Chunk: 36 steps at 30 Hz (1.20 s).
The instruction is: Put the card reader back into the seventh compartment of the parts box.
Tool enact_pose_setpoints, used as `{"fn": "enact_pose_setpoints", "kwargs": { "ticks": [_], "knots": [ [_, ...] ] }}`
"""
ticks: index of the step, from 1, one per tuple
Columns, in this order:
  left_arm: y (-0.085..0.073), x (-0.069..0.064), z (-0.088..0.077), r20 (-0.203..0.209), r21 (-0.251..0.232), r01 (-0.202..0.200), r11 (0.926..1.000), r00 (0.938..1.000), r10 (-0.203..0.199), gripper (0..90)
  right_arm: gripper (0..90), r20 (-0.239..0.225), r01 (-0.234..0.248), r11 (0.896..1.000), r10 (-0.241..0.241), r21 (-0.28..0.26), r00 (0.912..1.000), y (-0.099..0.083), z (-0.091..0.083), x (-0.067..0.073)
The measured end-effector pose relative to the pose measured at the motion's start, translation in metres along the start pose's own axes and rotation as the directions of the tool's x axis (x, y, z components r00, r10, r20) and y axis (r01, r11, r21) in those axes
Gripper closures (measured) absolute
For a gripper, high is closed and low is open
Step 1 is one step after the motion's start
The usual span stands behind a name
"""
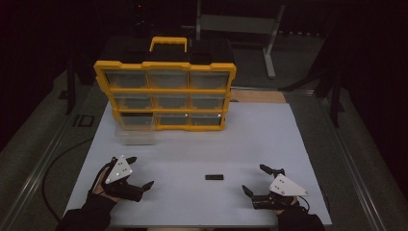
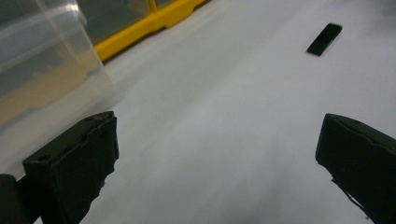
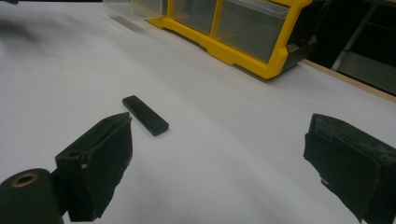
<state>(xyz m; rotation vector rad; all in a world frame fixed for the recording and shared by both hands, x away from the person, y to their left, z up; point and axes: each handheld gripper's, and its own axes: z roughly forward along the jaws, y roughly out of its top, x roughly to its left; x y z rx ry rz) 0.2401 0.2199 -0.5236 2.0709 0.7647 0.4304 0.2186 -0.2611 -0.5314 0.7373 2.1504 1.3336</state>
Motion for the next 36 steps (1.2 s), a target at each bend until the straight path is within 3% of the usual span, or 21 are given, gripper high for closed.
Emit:
{"fn": "enact_pose_setpoints", "kwargs": {
  "ticks": [9,17,27,36],
  "knots": [
    [0.030,0.003,-0.005,0.048,-0.012,-0.042,0.9991,0.9979,0.042,0.0,7.9,0.000,0.000,1.000,0.000,0.002,1.0000,0.000,0.001,0.001],
    [0.053,0.002,-0.006,0.099,-0.018,-0.073,0.9971,0.9923,0.075,0.0,7.9,-0.001,-0.004,1.000,0.004,-0.001,1.0000,0.000,0.000,0.000],
    [0.078,-0.009,0.007,0.166,-0.027,-0.124,0.9919,0.9780,0.127,0.0,7.9,-0.001,-0.005,1.000,0.005,0.002,1.0000,0.000,0.001,0.000],
    [0.096,-0.021,0.026,0.218,-0.043,-0.174,0.9839,0.9595,0.179,0.0,7.9,0.000,-0.010,1.000,0.010,-0.003,0.9999,0.000,0.000,0.000]
  ]
}}
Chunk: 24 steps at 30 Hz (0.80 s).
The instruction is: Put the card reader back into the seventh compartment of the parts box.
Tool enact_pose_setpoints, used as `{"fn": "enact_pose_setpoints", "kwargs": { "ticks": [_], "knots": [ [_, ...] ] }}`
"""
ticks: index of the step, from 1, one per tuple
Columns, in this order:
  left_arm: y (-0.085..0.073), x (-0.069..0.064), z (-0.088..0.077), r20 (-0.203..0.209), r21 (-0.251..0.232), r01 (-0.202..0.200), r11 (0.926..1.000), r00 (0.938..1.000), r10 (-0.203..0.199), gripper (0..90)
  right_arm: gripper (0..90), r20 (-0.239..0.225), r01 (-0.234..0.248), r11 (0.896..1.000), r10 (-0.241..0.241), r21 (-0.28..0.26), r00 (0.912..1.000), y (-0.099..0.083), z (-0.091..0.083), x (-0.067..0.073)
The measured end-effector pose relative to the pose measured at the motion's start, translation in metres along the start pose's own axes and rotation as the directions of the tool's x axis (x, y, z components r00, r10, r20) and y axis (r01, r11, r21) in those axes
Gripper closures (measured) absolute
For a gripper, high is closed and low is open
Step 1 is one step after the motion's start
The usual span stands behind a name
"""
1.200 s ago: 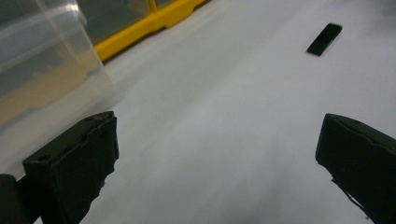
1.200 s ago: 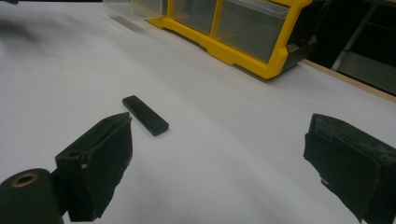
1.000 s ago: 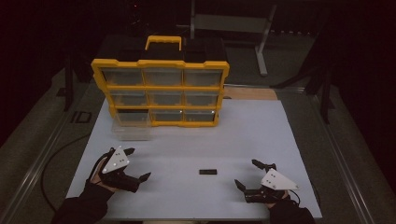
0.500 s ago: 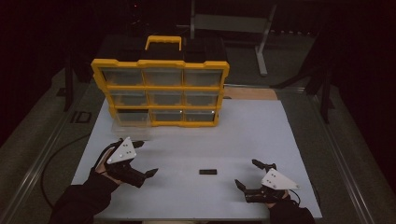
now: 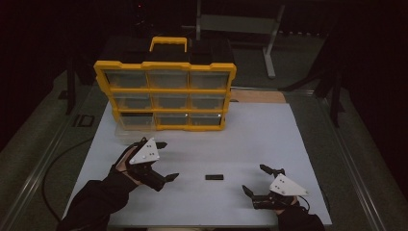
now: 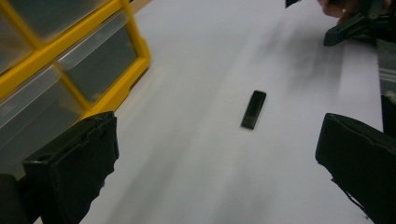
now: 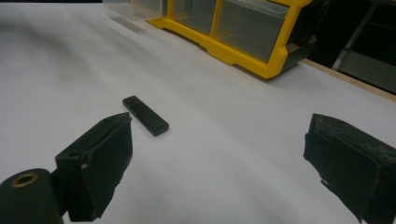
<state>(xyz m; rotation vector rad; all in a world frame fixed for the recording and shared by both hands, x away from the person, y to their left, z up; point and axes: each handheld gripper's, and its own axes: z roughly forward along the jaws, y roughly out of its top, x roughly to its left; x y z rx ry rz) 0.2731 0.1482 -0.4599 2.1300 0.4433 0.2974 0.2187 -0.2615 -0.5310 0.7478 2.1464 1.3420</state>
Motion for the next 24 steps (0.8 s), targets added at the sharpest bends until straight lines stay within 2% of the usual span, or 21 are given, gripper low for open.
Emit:
{"fn": "enact_pose_setpoints", "kwargs": {
  "ticks": [1,4,9,15,24],
  "knots": [
    [0.002,0.000,0.003,0.009,0.002,-0.007,1.0000,0.9999,0.007,0.0,7.9,-0.002,0.011,1.000,-0.011,0.003,0.9999,0.000,0.000,-0.001],
    [0.008,-0.003,0.012,0.022,0.011,-0.035,0.9993,0.9992,0.035,0.0,7.9,0.003,-0.006,1.000,0.006,0.002,1.0000,0.000,-0.001,0.000],
    [0.016,-0.006,0.027,0.059,0.021,-0.057,0.9982,0.9967,0.055,0.0,7.9,-0.001,-0.002,1.000,0.002,0.004,1.0000,0.001,-0.001,0.001],
    [0.023,-0.011,0.044,0.107,0.028,-0.069,0.9972,0.9920,0.066,0.0,7.9,-0.002,0.001,1.000,-0.001,0.003,1.0000,0.001,-0.001,0.001],
    [0.029,-0.018,0.068,0.153,0.041,-0.087,0.9953,0.9851,0.080,0.0,7.9,-0.004,-0.001,1.000,0.001,0.004,1.0000,0.000,-0.001,0.001]
  ]
}}
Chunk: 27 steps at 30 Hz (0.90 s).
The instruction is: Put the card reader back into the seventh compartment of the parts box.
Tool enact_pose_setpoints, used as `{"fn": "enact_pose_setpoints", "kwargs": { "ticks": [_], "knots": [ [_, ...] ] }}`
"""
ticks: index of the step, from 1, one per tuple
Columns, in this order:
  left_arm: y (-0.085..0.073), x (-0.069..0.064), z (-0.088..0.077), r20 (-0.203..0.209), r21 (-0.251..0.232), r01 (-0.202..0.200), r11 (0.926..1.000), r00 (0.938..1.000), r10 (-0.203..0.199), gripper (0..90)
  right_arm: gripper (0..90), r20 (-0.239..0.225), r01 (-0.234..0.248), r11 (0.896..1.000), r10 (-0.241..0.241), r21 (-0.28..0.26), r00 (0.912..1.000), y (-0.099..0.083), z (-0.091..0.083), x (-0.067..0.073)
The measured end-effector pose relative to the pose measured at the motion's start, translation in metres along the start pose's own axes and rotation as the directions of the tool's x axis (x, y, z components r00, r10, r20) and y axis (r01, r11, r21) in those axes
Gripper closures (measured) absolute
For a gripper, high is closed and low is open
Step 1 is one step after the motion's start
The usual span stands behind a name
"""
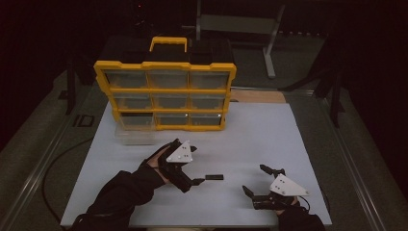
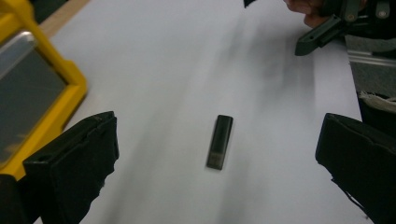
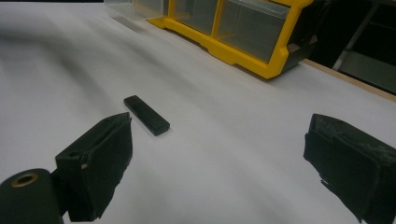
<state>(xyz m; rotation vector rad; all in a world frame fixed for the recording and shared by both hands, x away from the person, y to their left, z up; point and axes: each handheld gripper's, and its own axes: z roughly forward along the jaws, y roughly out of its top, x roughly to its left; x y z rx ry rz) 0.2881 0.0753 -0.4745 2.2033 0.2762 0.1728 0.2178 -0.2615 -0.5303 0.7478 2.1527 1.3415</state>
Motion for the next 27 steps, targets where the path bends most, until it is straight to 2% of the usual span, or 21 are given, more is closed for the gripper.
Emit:
{"fn": "enact_pose_setpoints", "kwargs": {
  "ticks": [7,11,18,20,27],
  "knots": [
    [0.004,0.000,0.018,0.035,0.012,-0.006,0.9999,0.9994,0.005,0.0,7.9,-0.001,0.005,1.000,-0.005,0.000,1.0000,0.000,0.000,0.000],
    [0.003,0.001,0.027,0.054,0.027,0.005,0.9996,0.9985,-0.007,0.0,7.9,0.000,0.005,1.000,-0.005,0.000,1.0000,0.000,0.000,-0.001],
    [-0.002,0.002,0.043,0.075,0.041,0.021,0.9989,0.9969,-0.024,0.0,7.9,0.000,0.004,1.000,-0.004,0.000,1.0000,-0.001,0.000,-0.001],
    [-0.003,0.002,0.047,0.078,0.053,0.013,0.9985,0.9968,-0.017,0.0,7.9,0.000,0.008,1.000,-0.008,0.001,1.0000,-0.001,0.000,-0.001],
    [-0.010,0.001,0.063,0.091,0.062,0.024,0.9978,0.9954,-0.029,3.5,7.9,0.000,0.008,1.000,-0.008,0.001,1.0000,-0.001,0.000,-0.001]
  ]
}}
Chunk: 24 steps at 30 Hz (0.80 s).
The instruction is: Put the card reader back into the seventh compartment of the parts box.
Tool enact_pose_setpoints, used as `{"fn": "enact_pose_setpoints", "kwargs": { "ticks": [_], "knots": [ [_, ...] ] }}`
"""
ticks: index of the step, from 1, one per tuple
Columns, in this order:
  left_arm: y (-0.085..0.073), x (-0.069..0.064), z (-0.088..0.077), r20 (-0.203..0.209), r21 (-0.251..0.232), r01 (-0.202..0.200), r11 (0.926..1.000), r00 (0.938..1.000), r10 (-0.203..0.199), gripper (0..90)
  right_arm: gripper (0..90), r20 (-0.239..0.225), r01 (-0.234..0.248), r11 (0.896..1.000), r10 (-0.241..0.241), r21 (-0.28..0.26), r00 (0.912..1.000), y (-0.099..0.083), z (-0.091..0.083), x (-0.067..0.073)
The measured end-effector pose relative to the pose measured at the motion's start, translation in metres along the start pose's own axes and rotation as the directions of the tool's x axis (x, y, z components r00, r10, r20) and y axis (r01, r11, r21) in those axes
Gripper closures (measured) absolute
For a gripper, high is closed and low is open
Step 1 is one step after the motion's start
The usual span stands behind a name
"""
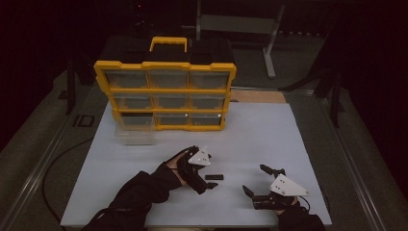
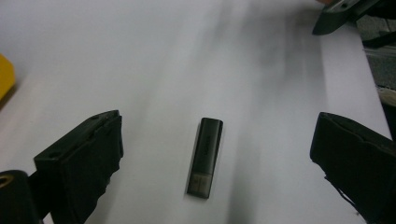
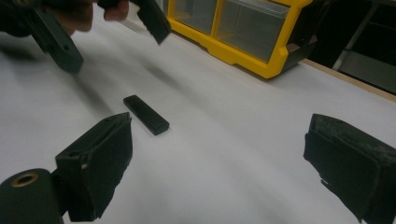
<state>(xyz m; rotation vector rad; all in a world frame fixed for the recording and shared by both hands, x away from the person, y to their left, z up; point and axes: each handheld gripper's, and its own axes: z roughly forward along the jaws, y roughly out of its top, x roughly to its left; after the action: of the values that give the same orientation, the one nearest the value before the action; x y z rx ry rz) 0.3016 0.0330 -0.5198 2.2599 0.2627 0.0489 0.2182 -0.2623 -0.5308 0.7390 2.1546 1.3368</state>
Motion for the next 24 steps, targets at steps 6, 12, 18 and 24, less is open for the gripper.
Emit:
{"fn": "enact_pose_setpoints", "kwargs": {
  "ticks": [6,12,18,24],
  "knots": [
    [-0.002,0.001,0.011,0.005,0.017,-0.004,0.9998,1.0000,0.004,9.1,7.9,0.003,0.001,1.000,-0.001,0.002,1.0000,0.000,0.000,0.000],
    [-0.005,0.002,0.018,0.007,0.043,-0.019,0.9989,0.9998,0.018,16.6,7.9,0.003,0.000,1.000,0.000,0.002,1.0000,0.000,0.000,0.000],
    [-0.007,0.001,0.026,0.007,0.074,-0.006,0.9972,1.0000,0.005,25.4,7.9,0.003,0.001,1.000,-0.001,0.002,1.0000,0.000,0.000,0.000],
    [-0.009,0.001,0.032,0.016,0.115,-0.005,0.9934,0.9999,0.003,41.1,7.9,0.004,0.003,1.000,-0.003,0.003,1.0000,0.000,0.000,0.000]
  ]
}}
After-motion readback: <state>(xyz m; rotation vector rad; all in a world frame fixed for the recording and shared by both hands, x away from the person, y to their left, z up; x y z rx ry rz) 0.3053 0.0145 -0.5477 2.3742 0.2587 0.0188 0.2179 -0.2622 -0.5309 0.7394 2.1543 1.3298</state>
